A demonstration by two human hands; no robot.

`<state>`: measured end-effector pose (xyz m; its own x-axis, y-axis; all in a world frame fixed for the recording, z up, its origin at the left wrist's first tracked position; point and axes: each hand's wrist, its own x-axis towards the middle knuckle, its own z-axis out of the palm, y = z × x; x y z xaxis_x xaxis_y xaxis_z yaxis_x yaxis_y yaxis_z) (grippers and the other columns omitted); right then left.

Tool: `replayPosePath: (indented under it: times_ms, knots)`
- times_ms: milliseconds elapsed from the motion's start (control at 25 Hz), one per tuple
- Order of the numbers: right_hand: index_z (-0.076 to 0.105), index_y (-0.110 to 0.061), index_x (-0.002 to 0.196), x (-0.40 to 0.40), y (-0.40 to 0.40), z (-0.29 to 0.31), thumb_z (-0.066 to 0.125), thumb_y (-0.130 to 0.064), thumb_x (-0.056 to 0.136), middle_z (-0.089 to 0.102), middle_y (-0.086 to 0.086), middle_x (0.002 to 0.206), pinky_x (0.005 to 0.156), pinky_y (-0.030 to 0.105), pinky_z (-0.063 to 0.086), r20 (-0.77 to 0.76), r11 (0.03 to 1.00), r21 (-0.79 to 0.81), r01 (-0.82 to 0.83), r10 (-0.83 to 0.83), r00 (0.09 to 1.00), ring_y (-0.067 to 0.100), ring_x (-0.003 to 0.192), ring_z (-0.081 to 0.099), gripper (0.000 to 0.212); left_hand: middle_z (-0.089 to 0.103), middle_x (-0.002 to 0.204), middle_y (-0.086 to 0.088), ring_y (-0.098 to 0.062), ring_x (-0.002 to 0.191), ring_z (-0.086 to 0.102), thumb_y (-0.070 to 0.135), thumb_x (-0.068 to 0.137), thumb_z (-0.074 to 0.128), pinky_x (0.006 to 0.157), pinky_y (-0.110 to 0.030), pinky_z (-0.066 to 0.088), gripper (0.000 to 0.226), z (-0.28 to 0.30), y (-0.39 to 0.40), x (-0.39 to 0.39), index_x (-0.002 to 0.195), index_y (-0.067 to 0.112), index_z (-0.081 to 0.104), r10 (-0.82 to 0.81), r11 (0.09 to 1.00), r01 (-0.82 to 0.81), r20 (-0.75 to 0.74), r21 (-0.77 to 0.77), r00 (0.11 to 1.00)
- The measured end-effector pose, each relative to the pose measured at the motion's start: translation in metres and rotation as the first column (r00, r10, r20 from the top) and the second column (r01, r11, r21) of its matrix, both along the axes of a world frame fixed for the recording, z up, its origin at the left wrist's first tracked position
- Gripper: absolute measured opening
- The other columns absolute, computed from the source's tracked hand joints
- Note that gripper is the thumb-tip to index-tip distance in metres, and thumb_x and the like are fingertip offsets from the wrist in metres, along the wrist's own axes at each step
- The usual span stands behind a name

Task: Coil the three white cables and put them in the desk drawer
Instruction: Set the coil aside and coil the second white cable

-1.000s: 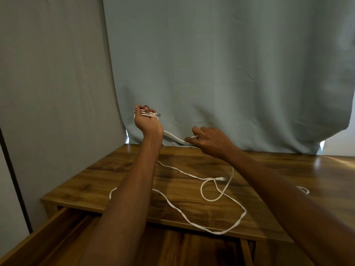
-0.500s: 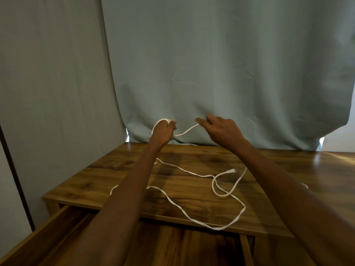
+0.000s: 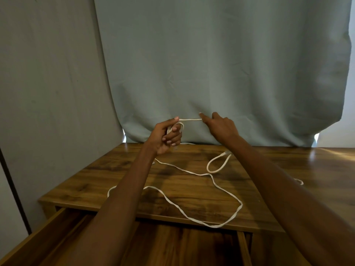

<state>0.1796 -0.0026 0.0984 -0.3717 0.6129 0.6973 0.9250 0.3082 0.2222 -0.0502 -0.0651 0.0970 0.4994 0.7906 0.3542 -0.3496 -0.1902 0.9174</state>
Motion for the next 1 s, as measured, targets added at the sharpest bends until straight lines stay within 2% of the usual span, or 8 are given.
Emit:
replayPosePath:
  times_ms: [120, 240, 440, 600, 680, 760, 880, 1000]
  knots:
    - [0.03, -0.032, 0.151, -0.015, 0.002, -0.018, 0.048, -0.023, 0.103, 0.062, 0.012, 0.108, 0.063, 0.035, 0.045, -0.031, 0.997, -0.062, -0.046, 0.044, 0.999, 0.032, 0.077, 0.063, 0.053, 0.029, 0.032, 0.005, -0.009, 0.032, 0.03, 0.033, 0.101, 0.039, 0.044, -0.025, 0.024, 0.044, 0.007, -0.002, 0.008, 0.061, 0.017, 0.047, -0.013, 1.0, 0.012, 0.392, 0.006, 0.92]
    - [0.035, -0.027, 0.148, -0.027, -0.003, -0.036, 0.043, -0.03, 0.105, 0.068, 0.008, 0.1, 0.056, 0.03, 0.038, 0.032, 0.993, -0.041, -0.114, 0.115, 0.993, 0.028, 0.075, 0.065, 0.044, 0.038, 0.042, 0.003, -0.013, 0.043, 0.039, 0.034, 0.105, 0.039, 0.055, -0.027, 0.037, 0.043, 0.014, 0.001, 0.014, 0.067, 0.016, 0.049, 0.125, 0.99, -0.137, 0.701, -0.039, 0.702]
    - [0.043, -0.028, 0.141, -0.042, -0.009, -0.056, 0.046, -0.032, 0.104, 0.069, 0.005, 0.087, 0.055, 0.032, 0.052, 0.142, 0.937, -0.09, -0.337, 0.347, 0.927, 0.023, 0.065, 0.064, 0.038, 0.049, 0.053, 0.0, -0.016, 0.052, 0.047, 0.027, 0.107, 0.037, 0.058, -0.028, 0.043, 0.036, 0.026, 0.018, 0.01, 0.076, 0.014, 0.048, 0.422, 0.869, -0.445, 0.793, -0.216, 0.438]
    - [0.06, -0.021, 0.117, -0.035, -0.019, -0.043, 0.053, -0.032, 0.101, 0.07, 0.002, 0.075, 0.047, 0.024, 0.034, 0.238, 0.908, 0.077, -0.412, 0.384, 0.892, 0.021, 0.052, 0.059, 0.02, 0.05, 0.05, 0.005, -0.01, 0.047, 0.047, 0.026, 0.107, 0.038, 0.051, -0.027, 0.039, 0.036, 0.013, 0.028, 0.004, 0.074, 0.017, 0.047, 0.749, 0.592, -0.789, 0.472, -0.164, 0.464]
    - [0.064, -0.021, 0.106, -0.03, -0.021, -0.032, 0.062, -0.029, 0.097, 0.071, 0.001, 0.075, 0.048, 0.022, 0.025, 0.28, 0.899, 0.14, -0.415, 0.366, 0.887, 0.021, 0.049, 0.058, 0.012, 0.049, 0.055, 0.003, -0.011, 0.051, 0.045, 0.029, 0.106, 0.039, 0.054, -0.028, 0.038, 0.037, -0.002, 0.031, 0.008, 0.072, 0.018, 0.048, 0.867, 0.446, -0.89, 0.201, 0.092, 0.456]
    - [0.064, -0.021, 0.105, -0.028, -0.022, -0.026, 0.065, -0.026, 0.095, 0.071, 0.001, 0.08, 0.046, 0.023, 0.029, 0.328, 0.909, 0.147, -0.389, 0.327, 0.886, 0.021, 0.052, 0.059, 0.012, 0.05, 0.063, -0.005, -0.016, 0.058, 0.048, 0.031, 0.105, 0.041, 0.059, -0.035, 0.04, 0.036, -0.012, 0.033, 0.013, 0.076, 0.013, 0.053, 0.924, 0.356, -0.854, -0.009, 0.38, 0.382]
    - [0.063, -0.019, 0.107, -0.02, -0.021, -0.025, 0.06, -0.029, 0.097, 0.07, 0.004, 0.085, 0.048, 0.027, 0.044, 0.361, 0.932, 0.172, -0.318, 0.241, 0.901, 0.024, 0.057, 0.062, 0.015, 0.057, 0.077, -0.01, -0.026, 0.077, 0.058, 0.032, 0.105, 0.041, 0.073, -0.039, 0.045, 0.04, -0.015, 0.029, 0.019, 0.087, 0.004, 0.063, 0.93, 0.365, -0.66, -0.29, 0.657, 0.226]
    - [0.065, -0.018, 0.093, 0.003, -0.018, -0.024, 0.052, -0.041, 0.1, 0.064, 0.003, 0.073, 0.047, 0.026, 0.037, 0.318, 0.93, 0.239, -0.279, 0.196, 0.927, 0.023, 0.051, 0.058, 0.028, 0.061, 0.071, -0.009, -0.025, 0.074, 0.06, 0.045, 0.106, 0.032, 0.076, -0.037, 0.047, 0.063, -0.014, 0.017, 0.018, 0.079, 0.003, 0.071, 0.842, 0.521, -0.487, -0.516, 0.701, 0.158]
